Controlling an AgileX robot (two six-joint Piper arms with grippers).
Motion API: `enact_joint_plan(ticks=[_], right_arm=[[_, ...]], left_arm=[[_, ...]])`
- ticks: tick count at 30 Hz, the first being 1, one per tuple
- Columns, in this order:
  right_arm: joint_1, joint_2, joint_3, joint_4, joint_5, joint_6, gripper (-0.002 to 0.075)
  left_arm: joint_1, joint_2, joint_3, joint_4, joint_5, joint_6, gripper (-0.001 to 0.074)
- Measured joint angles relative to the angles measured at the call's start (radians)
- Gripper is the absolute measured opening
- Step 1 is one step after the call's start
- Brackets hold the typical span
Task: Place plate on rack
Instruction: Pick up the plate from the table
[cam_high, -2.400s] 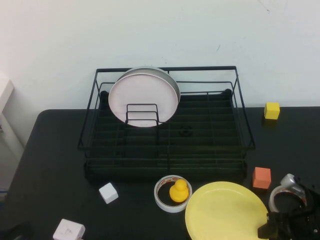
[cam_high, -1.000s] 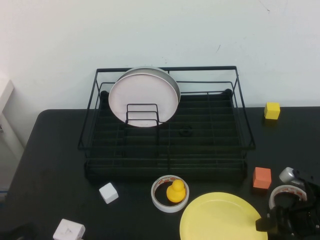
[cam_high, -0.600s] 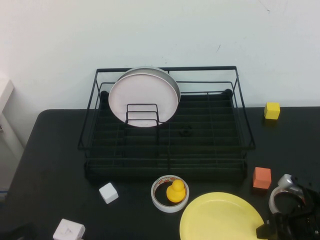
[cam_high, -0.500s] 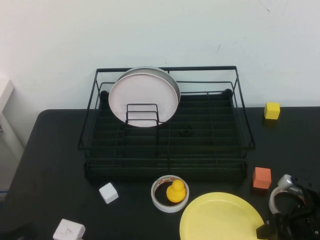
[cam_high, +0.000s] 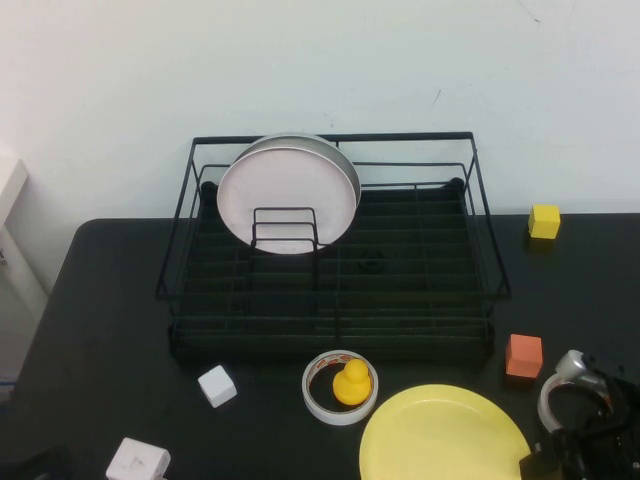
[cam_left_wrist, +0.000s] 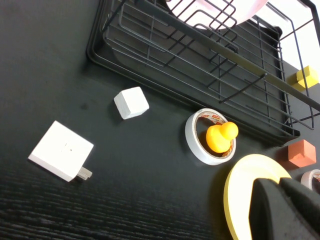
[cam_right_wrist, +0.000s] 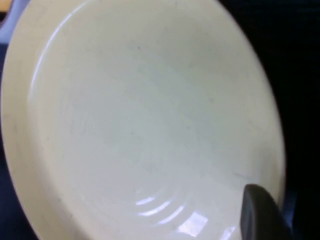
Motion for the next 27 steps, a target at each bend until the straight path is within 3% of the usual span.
enact_joint_plan(ticks=[12,18,27], right_arm=[[0.000,-0.106,-0.069,-0.115,0.064,0.026,0.0153],[0.000,-0.106,-0.123,-0.250,-0.004,0.037,0.0138],[0.000,-0.093,-0.168,-0.297,-0.009,0.038,0.0311]], left_arm=[[0.000,0.000,0.000,0.000,0.000,0.000,-0.0002],[0.000,0.000,0.000,0.000,0.000,0.000,-0.0002],[0.000,0.000,0.000,0.000,0.000,0.000,-0.0003]])
